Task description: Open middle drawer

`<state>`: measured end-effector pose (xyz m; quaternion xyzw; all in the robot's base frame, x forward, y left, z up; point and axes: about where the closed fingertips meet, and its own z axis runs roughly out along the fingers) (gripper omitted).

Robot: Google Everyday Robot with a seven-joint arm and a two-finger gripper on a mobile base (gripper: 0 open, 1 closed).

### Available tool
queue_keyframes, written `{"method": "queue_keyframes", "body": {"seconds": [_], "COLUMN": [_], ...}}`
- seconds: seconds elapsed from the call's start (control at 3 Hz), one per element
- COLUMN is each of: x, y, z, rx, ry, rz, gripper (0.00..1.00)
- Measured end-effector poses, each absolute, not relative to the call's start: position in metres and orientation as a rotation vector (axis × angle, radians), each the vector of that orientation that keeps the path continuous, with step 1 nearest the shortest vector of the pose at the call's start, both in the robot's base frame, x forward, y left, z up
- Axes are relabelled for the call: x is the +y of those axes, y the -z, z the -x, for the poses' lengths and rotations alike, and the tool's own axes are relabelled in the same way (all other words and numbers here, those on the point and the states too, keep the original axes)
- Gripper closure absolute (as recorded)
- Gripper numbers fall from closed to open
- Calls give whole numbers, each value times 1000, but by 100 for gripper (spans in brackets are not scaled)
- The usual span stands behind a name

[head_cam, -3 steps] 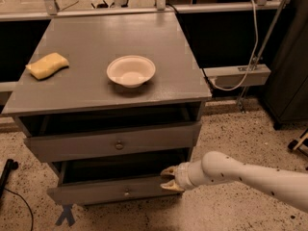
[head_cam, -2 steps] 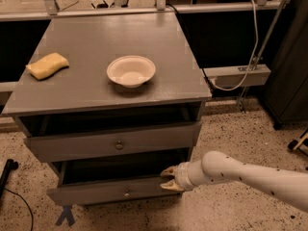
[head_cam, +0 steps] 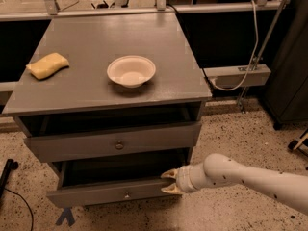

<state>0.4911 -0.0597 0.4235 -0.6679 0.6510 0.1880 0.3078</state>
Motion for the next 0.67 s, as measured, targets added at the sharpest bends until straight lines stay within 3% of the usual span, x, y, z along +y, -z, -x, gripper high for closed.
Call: {"method": "queue_keyframes", "body": {"seconds": [0.67], "x": [-60], "y": [-428], "z": [-491], "rx": [1722], "ry": [-497], "rz": [1766], "gripper": [59]}}
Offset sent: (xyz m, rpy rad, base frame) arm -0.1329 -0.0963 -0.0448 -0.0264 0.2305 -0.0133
